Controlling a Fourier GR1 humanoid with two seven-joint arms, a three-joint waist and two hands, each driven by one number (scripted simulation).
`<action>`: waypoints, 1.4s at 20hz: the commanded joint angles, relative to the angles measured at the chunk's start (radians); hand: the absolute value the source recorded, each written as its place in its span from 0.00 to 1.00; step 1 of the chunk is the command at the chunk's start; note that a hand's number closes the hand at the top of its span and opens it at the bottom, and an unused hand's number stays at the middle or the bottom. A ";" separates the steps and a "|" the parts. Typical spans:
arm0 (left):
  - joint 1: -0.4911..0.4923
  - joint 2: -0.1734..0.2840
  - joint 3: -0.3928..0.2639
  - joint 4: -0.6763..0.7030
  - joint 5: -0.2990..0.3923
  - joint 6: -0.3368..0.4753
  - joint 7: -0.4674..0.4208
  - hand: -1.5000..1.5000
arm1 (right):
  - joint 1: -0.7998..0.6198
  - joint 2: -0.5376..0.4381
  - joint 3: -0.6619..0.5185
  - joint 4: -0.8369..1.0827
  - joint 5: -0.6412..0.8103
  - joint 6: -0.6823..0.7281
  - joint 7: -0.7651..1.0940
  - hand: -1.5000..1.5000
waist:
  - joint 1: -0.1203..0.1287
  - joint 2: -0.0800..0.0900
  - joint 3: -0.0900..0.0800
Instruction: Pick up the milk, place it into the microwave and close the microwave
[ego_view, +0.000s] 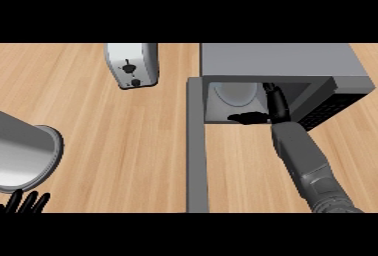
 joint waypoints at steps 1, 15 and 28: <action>-0.069 -0.002 -0.053 -0.014 -0.039 0.045 0.064 0.00 | 0.070 0.019 0.031 -0.086 -0.019 0.057 0.014 0.00 | -0.020 -0.005 -0.001; -0.251 -0.002 -0.296 0.115 -0.251 0.111 0.157 1.00 | 0.531 0.101 0.163 -0.501 -0.106 0.254 -0.030 0.00 | -0.068 -0.015 -0.003; -0.539 -0.002 -0.502 0.389 -0.419 0.214 0.268 1.00 | 1.022 0.060 0.200 -1.170 -0.186 0.367 0.146 0.00 | -0.046 -0.001 -0.002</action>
